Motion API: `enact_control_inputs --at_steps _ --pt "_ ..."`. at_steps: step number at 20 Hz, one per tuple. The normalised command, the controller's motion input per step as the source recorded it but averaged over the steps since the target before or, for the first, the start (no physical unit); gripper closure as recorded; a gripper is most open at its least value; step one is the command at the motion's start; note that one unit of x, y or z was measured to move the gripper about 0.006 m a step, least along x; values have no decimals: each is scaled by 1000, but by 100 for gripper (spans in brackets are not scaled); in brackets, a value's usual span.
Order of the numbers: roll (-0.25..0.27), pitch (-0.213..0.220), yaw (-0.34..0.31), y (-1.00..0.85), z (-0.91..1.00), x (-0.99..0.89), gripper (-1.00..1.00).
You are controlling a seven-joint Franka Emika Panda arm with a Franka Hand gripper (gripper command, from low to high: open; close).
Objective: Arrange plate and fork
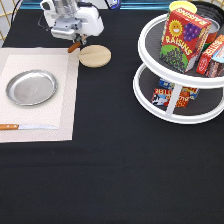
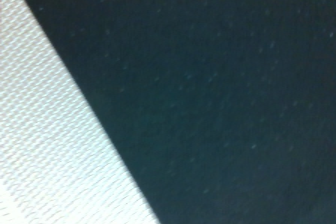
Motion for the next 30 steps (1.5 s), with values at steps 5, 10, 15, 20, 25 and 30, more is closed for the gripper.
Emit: enact_control_inputs --at_steps 5,10,15,20,25,30 --pt "77 42 -151 -549 5 -210 100" --pt "63 42 -188 -471 -75 -213 100" --pt "94 53 -215 -374 -133 -197 100" --pt "58 67 -165 -521 -24 -126 100" --pt "23 33 -175 -381 -3 118 100" --pt "12 30 -164 -228 2 541 100"
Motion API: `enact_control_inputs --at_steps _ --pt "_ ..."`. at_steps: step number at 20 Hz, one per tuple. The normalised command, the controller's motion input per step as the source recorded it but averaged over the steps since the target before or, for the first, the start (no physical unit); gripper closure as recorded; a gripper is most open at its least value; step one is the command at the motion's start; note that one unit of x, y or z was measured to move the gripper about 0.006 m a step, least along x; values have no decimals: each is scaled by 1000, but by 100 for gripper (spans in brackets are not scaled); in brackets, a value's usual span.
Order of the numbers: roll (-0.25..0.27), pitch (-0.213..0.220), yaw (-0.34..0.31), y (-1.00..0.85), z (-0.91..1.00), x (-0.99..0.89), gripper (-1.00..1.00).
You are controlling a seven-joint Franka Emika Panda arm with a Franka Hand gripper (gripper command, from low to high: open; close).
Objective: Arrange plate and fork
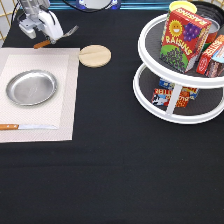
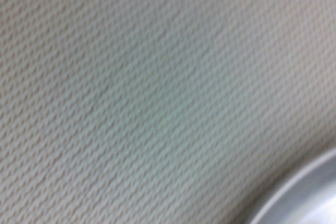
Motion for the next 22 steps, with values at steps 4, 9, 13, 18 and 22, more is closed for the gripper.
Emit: enact_control_inputs --at_steps 4,9,13,18,22 --pt "25 47 -147 -205 7 695 100" --pt "47 88 -149 -201 103 602 100" --pt "67 150 -190 -220 204 216 100" --pt "75 204 -195 -383 149 -32 100" --pt "86 190 -48 -692 149 58 100"
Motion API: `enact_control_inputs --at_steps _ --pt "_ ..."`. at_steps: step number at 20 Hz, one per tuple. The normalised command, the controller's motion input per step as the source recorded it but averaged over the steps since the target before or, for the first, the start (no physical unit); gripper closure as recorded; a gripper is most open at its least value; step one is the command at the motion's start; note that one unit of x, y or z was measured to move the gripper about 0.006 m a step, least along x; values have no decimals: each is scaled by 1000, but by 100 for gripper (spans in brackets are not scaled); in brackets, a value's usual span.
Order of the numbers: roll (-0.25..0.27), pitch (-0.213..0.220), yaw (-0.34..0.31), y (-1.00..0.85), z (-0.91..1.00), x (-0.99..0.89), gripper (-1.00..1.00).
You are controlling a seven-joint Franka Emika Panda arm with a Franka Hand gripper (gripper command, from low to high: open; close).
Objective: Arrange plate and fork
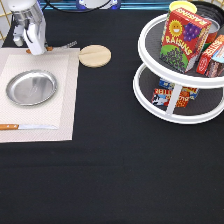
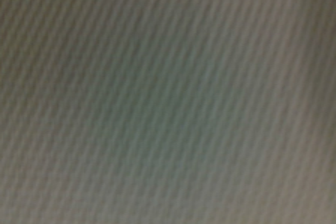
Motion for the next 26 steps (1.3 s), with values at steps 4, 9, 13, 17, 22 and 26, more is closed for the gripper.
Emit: enact_control_inputs --at_steps 4,9,13,17,22,26 --pt "81 142 0 -836 108 165 100" --pt "52 138 7 -751 78 361 100" --pt "0 200 0 -397 334 694 100" --pt "0 203 3 -239 390 758 100" --pt "13 189 66 -75 118 507 100" --pt "36 77 105 -106 -84 169 100"
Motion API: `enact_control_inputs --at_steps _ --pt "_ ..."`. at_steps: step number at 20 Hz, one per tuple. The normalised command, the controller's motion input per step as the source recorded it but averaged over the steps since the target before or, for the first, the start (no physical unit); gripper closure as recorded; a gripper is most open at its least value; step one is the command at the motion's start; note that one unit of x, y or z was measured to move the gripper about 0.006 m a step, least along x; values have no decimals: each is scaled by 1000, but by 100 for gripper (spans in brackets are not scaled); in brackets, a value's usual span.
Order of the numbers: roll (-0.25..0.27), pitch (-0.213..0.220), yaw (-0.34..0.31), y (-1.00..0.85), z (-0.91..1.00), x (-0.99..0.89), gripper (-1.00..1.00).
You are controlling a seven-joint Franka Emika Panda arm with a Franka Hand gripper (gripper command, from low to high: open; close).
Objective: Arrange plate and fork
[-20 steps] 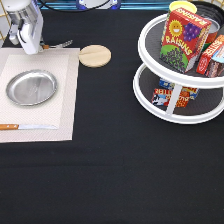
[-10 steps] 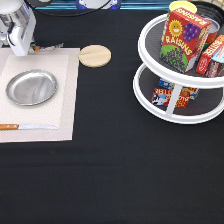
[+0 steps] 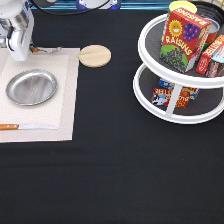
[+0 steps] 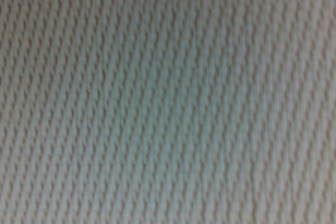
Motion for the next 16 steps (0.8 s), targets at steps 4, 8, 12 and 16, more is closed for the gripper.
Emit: enact_control_inputs --at_steps 4,8,12,16 --pt "15 6 80 -115 -300 -46 100" --pt "2 0 35 -191 0 215 100" --pt "0 0 4 -184 -35 29 100" --pt "0 -3 0 -172 0 57 -100"
